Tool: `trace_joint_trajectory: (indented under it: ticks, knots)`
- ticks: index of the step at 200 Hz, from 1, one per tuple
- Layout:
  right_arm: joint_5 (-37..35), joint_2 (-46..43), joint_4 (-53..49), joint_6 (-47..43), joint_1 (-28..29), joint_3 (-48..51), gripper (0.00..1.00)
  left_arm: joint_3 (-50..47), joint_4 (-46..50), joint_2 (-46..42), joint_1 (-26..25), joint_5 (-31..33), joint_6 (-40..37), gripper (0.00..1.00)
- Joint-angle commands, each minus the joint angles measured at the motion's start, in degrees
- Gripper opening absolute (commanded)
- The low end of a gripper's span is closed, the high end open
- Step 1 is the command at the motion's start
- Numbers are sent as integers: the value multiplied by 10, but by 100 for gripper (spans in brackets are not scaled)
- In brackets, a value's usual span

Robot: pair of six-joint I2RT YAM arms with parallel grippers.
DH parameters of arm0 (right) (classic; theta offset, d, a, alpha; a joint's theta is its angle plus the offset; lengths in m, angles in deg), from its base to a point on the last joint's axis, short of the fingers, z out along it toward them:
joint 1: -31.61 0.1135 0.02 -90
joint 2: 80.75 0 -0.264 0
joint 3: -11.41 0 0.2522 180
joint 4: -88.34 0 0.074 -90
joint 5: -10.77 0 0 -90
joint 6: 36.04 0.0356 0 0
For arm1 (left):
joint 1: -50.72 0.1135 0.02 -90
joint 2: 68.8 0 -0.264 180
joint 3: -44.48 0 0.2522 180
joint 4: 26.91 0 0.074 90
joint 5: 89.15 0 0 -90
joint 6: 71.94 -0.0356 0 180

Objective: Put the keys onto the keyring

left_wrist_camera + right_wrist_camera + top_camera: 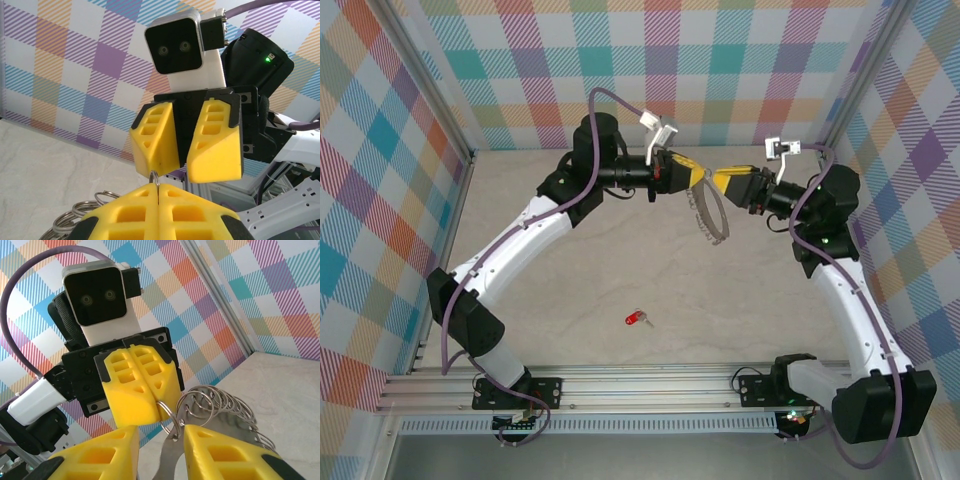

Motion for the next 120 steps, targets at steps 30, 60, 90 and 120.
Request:
trace_joint_trajectory:
  ticks: [30, 60, 90, 120]
  knots:
    - [18, 21, 50, 23, 1, -24, 29, 23, -33, 3, 2, -21, 8, 0]
    - [20, 25, 51, 21, 8, -28, 26, 26, -32, 7, 1, -23, 9, 0]
    - [26, 26, 45, 15, 12, -30, 21, 28, -31, 9, 1, -24, 8, 0]
    - [33, 25, 34, 6, 15, -30, 19, 33, -29, 12, 1, -25, 8, 0]
